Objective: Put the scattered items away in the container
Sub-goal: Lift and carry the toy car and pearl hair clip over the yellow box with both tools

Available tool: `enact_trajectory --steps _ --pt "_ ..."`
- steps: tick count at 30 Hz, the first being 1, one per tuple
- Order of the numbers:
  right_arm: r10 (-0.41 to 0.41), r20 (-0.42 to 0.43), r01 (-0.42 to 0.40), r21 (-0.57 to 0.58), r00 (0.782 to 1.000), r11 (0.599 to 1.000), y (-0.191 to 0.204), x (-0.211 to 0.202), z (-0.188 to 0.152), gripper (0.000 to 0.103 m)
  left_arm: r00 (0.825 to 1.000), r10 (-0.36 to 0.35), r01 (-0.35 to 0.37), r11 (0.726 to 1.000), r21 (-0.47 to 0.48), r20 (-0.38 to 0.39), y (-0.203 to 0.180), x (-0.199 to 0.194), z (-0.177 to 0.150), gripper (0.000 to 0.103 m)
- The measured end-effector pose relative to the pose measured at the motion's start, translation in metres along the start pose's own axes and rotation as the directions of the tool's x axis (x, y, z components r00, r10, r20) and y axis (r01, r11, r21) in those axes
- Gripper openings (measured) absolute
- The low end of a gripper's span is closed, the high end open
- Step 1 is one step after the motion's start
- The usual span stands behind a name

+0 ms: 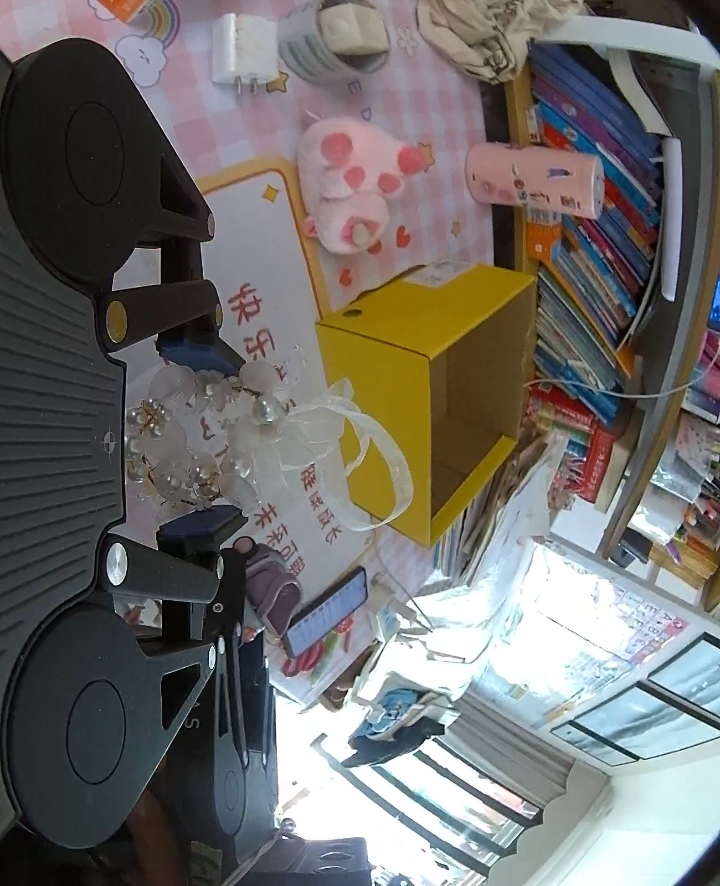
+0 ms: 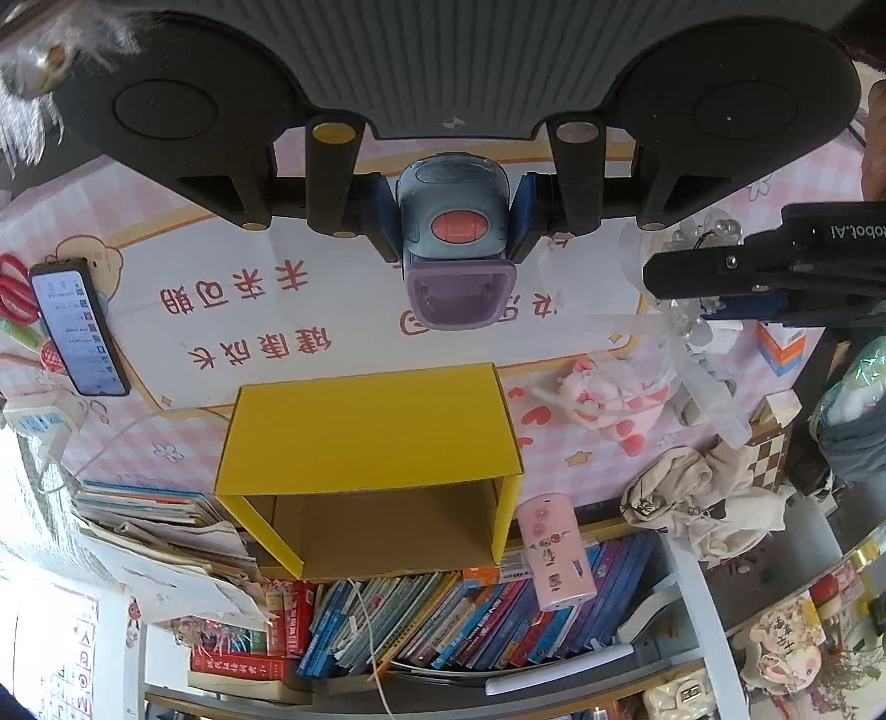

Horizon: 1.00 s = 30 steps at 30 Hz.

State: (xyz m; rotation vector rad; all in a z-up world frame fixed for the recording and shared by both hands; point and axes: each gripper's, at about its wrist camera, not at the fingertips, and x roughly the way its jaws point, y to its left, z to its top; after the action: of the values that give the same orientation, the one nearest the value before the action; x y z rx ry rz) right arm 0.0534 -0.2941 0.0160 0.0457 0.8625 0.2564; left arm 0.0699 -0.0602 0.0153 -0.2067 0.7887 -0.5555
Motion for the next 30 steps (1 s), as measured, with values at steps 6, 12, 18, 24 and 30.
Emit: enact_trajectory --steps 6,12,18,24,30 --pt "0.017 -0.014 -0.017 0.007 1.000 1.000 -0.016 0.002 -0.005 0.038 1.000 -0.005 0.006 1.000 0.026 -0.021 -0.016 0.011 -0.003 0.049" --pt "0.064 -0.011 -0.064 -0.023 0.998 0.998 -0.026 0.006 0.005 0.038 0.998 0.061 -0.061 0.998 0.016 0.005 -0.025 0.010 0.002 0.049" --pt "0.090 0.003 -0.090 -0.080 0.996 0.993 -0.039 0.008 0.021 0.038 0.997 0.073 -0.073 0.997 0.030 0.015 -0.042 0.023 0.011 0.049" --pt "0.084 0.026 -0.082 -0.087 0.996 0.993 -0.065 0.008 0.036 0.038 0.996 0.081 -0.082 0.995 0.054 0.019 -0.058 0.044 0.026 0.049" --pt "0.059 0.056 -0.054 -0.084 0.997 0.995 -0.092 0.009 0.048 0.038 0.997 0.077 -0.078 0.994 0.071 0.022 -0.071 0.065 0.039 0.049"
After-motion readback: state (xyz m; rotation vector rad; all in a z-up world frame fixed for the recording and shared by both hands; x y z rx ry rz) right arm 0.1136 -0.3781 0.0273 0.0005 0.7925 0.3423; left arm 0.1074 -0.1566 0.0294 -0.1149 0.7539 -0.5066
